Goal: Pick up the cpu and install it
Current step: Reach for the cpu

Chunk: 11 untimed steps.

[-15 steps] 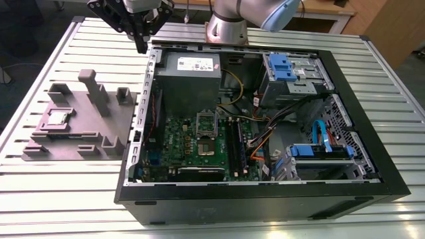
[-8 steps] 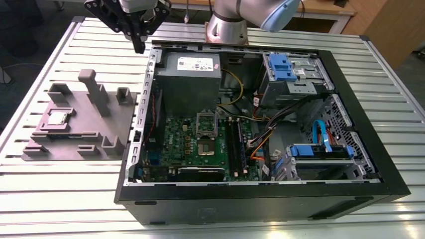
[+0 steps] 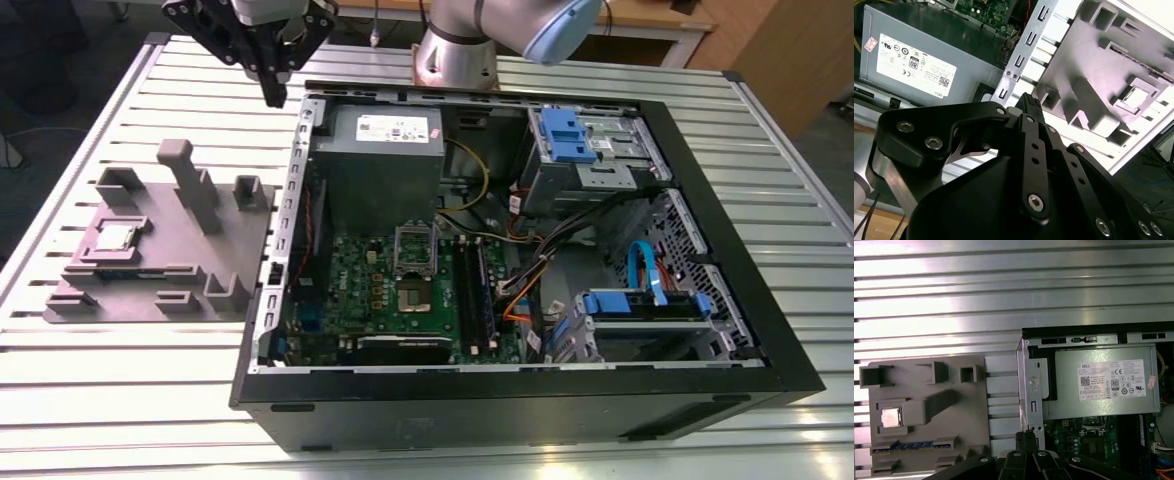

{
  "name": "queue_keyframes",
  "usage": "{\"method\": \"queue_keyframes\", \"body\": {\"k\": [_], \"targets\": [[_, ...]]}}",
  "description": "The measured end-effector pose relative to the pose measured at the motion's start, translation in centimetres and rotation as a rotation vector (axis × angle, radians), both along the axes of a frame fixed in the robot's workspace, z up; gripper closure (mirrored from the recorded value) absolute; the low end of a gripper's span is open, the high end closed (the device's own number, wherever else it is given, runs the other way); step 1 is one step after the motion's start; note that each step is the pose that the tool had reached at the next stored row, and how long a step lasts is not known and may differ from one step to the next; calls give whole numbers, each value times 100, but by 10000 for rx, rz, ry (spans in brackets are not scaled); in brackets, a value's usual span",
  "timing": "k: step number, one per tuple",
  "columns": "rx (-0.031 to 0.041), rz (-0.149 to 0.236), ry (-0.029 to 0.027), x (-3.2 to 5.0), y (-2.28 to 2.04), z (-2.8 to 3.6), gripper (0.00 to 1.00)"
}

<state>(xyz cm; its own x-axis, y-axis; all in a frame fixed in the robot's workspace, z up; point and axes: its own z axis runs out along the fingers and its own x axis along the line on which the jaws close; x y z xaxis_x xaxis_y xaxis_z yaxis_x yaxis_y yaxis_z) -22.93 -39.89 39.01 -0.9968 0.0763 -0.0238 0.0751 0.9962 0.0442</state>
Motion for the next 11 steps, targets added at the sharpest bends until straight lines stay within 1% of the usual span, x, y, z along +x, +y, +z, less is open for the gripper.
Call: {"method": "queue_keyframes", "body": {"k": [11], "targets": [[1,1,0,-64,0,-2,89]]}}
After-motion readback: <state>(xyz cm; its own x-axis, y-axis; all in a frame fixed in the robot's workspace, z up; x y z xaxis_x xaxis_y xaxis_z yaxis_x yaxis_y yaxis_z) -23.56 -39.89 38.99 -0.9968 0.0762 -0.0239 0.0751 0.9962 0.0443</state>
